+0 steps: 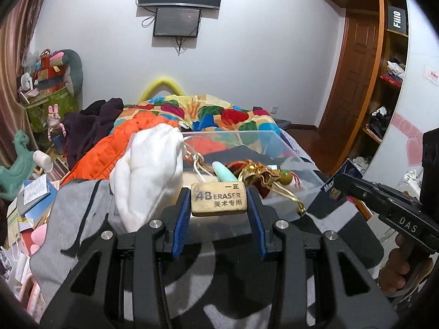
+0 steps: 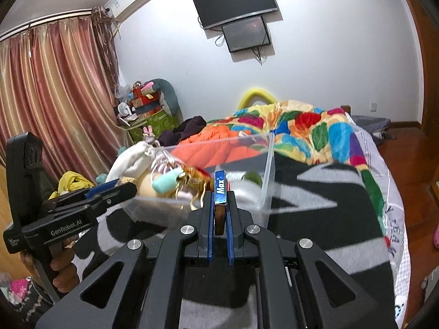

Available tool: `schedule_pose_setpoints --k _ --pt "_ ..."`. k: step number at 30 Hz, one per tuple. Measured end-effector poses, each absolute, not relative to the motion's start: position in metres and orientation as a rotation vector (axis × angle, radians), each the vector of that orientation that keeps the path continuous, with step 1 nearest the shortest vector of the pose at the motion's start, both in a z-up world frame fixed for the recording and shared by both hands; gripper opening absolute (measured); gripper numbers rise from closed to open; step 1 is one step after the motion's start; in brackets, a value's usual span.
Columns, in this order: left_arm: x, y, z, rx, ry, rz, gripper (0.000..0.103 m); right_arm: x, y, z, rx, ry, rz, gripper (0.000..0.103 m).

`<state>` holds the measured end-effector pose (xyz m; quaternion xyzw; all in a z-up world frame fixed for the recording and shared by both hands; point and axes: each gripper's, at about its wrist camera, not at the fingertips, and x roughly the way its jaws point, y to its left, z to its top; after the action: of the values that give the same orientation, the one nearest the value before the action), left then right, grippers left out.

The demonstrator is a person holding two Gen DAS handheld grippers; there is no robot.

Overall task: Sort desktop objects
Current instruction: 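Drop the eraser into the box with the left tool while the right tool drops the Max box in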

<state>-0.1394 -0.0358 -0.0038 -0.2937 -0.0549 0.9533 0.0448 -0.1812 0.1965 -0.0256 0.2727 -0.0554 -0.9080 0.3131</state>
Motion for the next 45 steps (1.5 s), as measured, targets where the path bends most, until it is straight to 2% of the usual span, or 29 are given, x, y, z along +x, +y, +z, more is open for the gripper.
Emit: schedule_pose_setpoints --k 12,19,24,28,32,37,39,41,45 --pt "-0.184 -0.036 -0.008 -0.918 -0.159 2.956 0.040 -0.227 0.161 -0.029 0.745 0.073 -2.523 0.007" --pt "-0.194 -0.030 -0.015 -0.909 -0.111 2.975 0.040 -0.241 0.150 -0.040 0.799 0.123 -2.521 0.007" --pt "-0.193 -0.030 -0.014 -0.901 -0.118 2.956 0.050 -0.237 0.149 -0.041 0.816 0.142 -2.501 0.008" --pt "-0.190 -0.032 -0.012 -0.899 -0.149 2.942 0.050 -0.232 0.150 -0.037 0.804 0.141 -2.501 0.015" --pt "-0.185 -0.034 -0.009 -0.897 -0.191 2.921 0.050 -0.223 0.152 -0.028 0.759 0.137 -2.519 0.033" --pt "-0.176 -0.033 -0.003 -0.871 -0.210 2.916 0.051 -0.213 0.153 -0.018 0.718 0.140 -2.526 0.035" --pt "-0.171 -0.033 0.000 -0.859 -0.212 2.917 0.053 -0.209 0.153 -0.015 0.708 0.145 -2.529 0.039" --pt "-0.165 -0.032 0.003 -0.847 -0.210 2.924 0.058 -0.204 0.153 -0.013 0.697 0.144 -2.532 0.047" --pt "-0.154 -0.031 0.010 -0.823 -0.195 2.948 0.064 -0.195 0.152 -0.010 0.686 0.176 -2.527 0.049"
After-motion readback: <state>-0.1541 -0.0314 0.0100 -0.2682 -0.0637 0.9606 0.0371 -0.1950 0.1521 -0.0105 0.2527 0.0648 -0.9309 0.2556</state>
